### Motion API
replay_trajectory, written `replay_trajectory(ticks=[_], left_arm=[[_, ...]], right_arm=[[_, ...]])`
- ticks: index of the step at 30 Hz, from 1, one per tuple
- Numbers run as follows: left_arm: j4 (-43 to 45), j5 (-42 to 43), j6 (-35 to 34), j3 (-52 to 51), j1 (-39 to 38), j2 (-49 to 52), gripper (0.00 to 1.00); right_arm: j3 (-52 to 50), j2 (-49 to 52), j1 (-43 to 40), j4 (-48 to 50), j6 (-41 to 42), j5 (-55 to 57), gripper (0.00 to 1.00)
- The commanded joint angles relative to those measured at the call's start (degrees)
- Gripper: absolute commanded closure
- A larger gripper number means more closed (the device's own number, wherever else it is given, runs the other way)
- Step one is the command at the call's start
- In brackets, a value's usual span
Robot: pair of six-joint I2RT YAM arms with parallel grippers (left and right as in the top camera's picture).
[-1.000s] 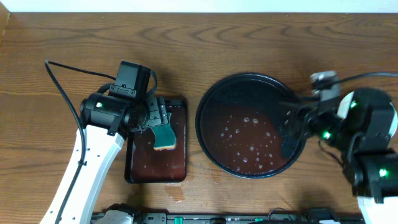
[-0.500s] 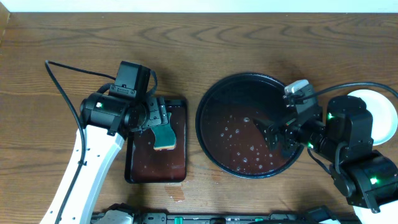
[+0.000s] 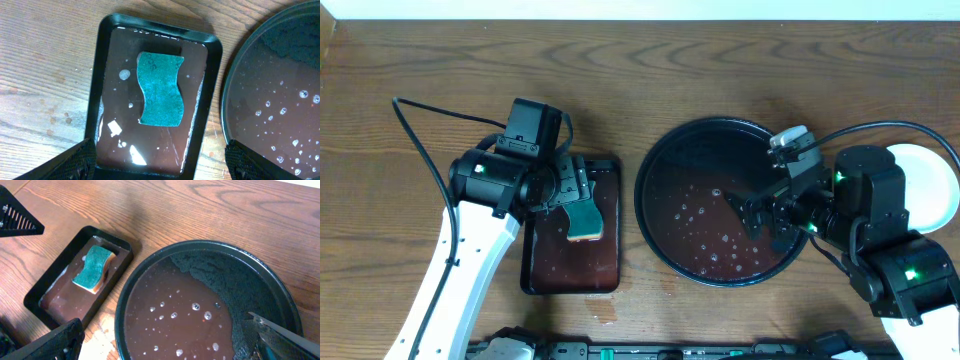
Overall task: Clean dirty plates on tray and stack at the side
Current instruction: 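Release the plate and move the right gripper back over the black tray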
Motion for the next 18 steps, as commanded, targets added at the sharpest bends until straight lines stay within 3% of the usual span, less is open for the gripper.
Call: replay_trajectory(ticks=[1, 9, 18], left_arm=[[-0.11, -0.28, 0.35, 1.14, 0.2, -0.02, 0.17], [-0.11, -0.28, 0.35, 1.14, 0.2, -0.02, 0.17], [-0.11, -0.28, 0.35, 1.14, 0.2, -0.02, 0.17]], right_arm=[[0.26, 0.09, 0.5, -0.22, -0.83, 0.35, 0.01], [0.26, -1.38, 0.37, -3.56, -2.43, 2.03, 0.01], [-7.52, -16.33, -1.4, 1.46, -13.27, 11.67, 0.01]])
